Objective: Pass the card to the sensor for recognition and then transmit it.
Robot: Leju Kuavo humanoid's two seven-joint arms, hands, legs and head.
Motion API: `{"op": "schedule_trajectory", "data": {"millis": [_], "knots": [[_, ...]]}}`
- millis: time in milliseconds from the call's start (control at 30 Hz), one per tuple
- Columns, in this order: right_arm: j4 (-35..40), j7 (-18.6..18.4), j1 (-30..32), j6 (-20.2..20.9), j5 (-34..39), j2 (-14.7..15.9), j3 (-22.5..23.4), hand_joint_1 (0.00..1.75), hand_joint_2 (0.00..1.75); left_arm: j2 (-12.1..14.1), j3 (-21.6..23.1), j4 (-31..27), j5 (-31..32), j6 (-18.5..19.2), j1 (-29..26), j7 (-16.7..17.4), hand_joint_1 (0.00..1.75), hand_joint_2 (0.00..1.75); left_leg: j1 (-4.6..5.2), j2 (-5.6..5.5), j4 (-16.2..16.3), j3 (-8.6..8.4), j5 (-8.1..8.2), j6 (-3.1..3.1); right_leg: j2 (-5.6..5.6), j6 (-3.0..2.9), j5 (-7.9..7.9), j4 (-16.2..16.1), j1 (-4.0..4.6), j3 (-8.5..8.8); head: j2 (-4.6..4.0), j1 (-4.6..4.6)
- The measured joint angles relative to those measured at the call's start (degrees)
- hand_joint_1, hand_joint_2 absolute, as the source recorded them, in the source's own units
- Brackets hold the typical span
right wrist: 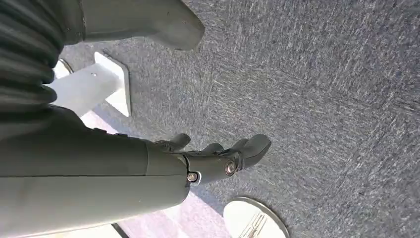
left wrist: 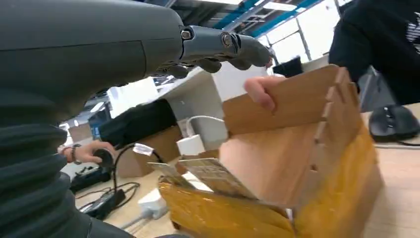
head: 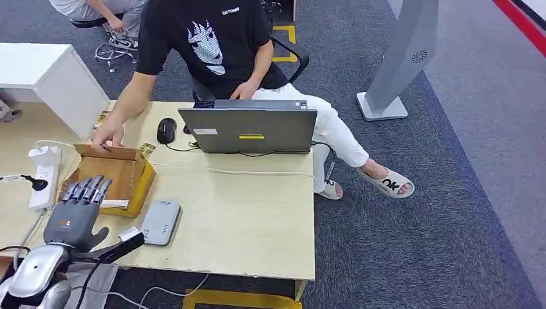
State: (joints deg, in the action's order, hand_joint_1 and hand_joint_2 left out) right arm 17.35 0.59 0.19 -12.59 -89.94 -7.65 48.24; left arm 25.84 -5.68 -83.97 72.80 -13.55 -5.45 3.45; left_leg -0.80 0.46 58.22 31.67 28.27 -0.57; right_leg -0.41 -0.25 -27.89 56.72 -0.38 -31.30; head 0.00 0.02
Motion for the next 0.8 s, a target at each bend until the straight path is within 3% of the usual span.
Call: {"op": "schedule_trajectory", "data": {"millis": [267,533,800], "knots": [[-1.4,-0.9,-0.6,0.1,0.0,0.7,-1.2,0.00,1.75,1.2,6.4,4.0,-1.9,2.9,5.7,0.3,0.00,1.75,0.00,0.01,0.0,-0.01,-0.03,0.00,0.01,-0.05,0.05,0.0,0.00,0.00,0.00,-0.02],[-2.2,-1.0,-0.9,0.1,0.0,1.1,-1.7,0.00,1.75,1.2,8.6,6.1,-3.0,3.4,7.9,0.5,0.00,1.75,0.00,0.03,0.0,0.00,-0.02,0.00,0.02,-0.05,0.05,0.0,0.00,-0.02,0.00,-0.02],[-2.4,-1.1,-0.9,0.1,0.0,1.2,-2.3,0.00,1.75,2.6,9.7,7.8,-5.5,6.5,8.3,0.5,0.00,1.75,-0.01,0.03,0.0,0.00,-0.03,0.00,0.03,-0.05,0.05,0.0,0.00,-0.01,0.00,-0.04]]}}
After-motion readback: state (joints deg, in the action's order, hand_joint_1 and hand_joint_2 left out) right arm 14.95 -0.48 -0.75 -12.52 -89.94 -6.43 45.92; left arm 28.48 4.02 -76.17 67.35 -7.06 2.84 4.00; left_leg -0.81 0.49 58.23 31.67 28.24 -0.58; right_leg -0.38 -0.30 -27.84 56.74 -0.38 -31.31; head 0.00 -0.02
